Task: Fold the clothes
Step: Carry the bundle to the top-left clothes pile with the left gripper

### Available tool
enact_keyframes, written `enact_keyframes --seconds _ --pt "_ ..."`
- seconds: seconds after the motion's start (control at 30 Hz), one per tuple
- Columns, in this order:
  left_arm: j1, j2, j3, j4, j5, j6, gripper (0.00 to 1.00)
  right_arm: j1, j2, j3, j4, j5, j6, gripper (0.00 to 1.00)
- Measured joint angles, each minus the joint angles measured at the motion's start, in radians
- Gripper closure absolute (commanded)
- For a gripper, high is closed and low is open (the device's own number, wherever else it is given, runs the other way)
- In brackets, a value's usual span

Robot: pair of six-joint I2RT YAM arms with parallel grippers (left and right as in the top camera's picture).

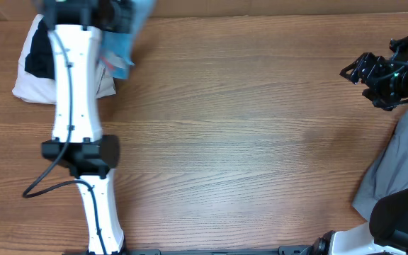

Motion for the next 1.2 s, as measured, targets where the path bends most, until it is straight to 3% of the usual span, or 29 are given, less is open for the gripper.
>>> enact_keyframes --seconds 0.2,0.33,0.6,0.83,1.07,1.13,1.17,1.2 --pt "0.139 0.000 0.000 0.100 -0.200 0.074 0.96 0.000 0.000 0.000 -0.017 0.000 0.000 0.15" --pt "0.224 0.000 -0.007 0.245 -0.273 0.140 0.96 0.002 0.000 0.000 -0.038 0.000 0.000 0.15" --pt "0.341 -0.006 -0.172 0.487 -0.215 0.262 0.96 0.007 0.000 0.000 -0.072 0.024 0.000 0.15" --pt "0.324 0.003 -0.391 0.591 -0.178 0.368 0.96 0.007 0.000 0.000 -0.076 0.027 0.000 0.15" --pt "0.246 0.016 -0.526 0.638 -0.137 0.393 0.96 0.007 0.000 0.000 -0.080 0.027 0.000 0.15" --pt "0.211 0.016 -0.554 0.642 -0.132 0.394 0.87 0.007 0.000 0.000 -0.083 0.027 0.000 0.15" --pt "0.195 0.016 -0.567 0.644 -0.128 0.396 0.74 0.007 0.000 0.000 -0.083 0.027 0.000 0.15" --pt "0.177 0.017 -0.583 0.646 -0.121 0.401 0.53 0.007 0.000 0.000 -0.083 0.027 0.000 0.14"
